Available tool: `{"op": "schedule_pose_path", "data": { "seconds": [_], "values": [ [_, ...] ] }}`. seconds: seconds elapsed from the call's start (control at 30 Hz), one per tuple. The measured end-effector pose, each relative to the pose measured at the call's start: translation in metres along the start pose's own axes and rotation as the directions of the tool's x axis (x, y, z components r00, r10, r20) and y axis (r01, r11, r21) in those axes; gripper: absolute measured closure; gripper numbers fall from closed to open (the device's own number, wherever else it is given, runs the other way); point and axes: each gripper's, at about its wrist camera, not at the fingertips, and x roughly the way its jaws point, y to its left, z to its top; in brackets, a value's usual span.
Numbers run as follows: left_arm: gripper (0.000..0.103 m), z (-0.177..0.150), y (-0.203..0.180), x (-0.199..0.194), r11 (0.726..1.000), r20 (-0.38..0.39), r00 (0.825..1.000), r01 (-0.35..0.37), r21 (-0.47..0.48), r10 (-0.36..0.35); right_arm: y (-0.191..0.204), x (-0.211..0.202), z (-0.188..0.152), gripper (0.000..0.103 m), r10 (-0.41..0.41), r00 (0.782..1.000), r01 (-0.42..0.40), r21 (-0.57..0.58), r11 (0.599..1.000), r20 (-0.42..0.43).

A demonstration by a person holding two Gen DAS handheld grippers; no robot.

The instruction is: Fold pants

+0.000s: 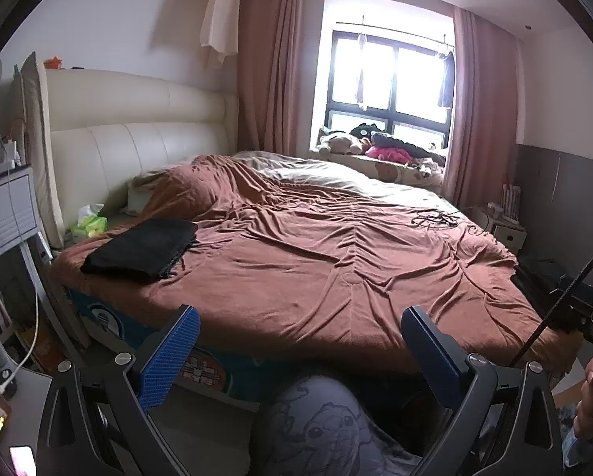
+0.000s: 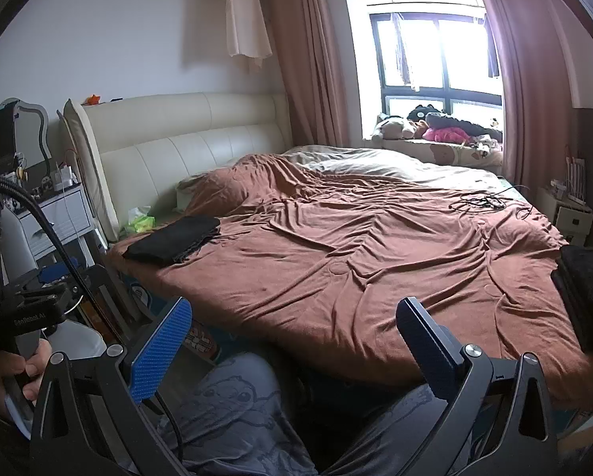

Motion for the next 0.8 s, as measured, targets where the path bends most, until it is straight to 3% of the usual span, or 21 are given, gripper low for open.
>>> {"op": "schedule_pose_path", "data": {
  "seconds": [0.8],
  "values": [
    [0.001,0.0032,-0.0049,-0.0045,1.000,0.009,1.000,0.004,0.008,-0.004,0.0021,-0.0041,0.0018,0.000,-0.030,0.999,0.030,0.002,1.000,0.020]
  ]
}}
